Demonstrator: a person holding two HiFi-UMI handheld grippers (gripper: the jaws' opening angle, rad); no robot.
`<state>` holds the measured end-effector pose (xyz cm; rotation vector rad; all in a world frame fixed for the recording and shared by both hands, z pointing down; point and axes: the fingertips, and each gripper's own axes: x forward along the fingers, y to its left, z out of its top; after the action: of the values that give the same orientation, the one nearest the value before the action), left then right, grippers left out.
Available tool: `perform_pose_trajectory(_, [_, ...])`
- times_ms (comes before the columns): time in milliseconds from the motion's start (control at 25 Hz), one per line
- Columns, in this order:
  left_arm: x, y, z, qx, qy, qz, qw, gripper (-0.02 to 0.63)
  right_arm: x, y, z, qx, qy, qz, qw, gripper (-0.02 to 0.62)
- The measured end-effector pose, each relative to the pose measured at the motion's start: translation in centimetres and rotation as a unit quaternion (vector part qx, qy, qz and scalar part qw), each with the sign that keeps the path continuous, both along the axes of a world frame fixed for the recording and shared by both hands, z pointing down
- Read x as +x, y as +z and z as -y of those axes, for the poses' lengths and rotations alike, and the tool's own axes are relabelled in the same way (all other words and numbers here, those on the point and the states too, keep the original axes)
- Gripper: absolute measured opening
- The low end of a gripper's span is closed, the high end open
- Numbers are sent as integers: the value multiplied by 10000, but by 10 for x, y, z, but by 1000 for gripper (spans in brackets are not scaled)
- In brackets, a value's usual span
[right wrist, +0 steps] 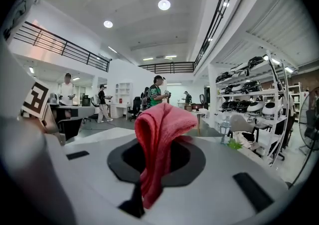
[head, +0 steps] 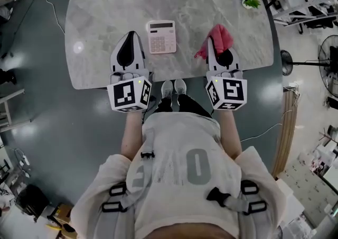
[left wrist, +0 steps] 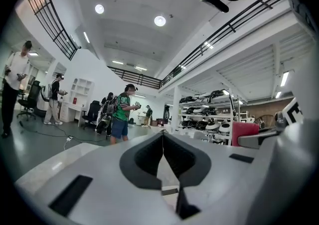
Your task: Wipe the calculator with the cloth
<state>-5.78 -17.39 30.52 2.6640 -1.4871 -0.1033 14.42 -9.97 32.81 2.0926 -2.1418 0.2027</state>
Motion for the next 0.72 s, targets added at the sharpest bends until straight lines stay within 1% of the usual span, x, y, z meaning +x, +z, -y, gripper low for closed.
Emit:
perform_pose_trajectory(240, [7, -3, 4, 102, -170, 21, 9998, 20, 11, -8, 11, 205, -113, -174, 9996, 58])
perform_pose_trajectory(360, [8, -6, 6, 130, -260, 97, 9995, 20, 14, -7, 12, 233, -186, -142, 9995, 58])
perform_pose_trajectory(520, [10, -9, 10, 68, -369, 158, 9992, 21, 20, -6, 12, 221, -235, -74, 9995, 58])
perform_pose_trajectory(720, [12, -8, 9, 0, -377, 97, 9992, 24, 21, -6, 12, 249, -292, -15, 9993, 58])
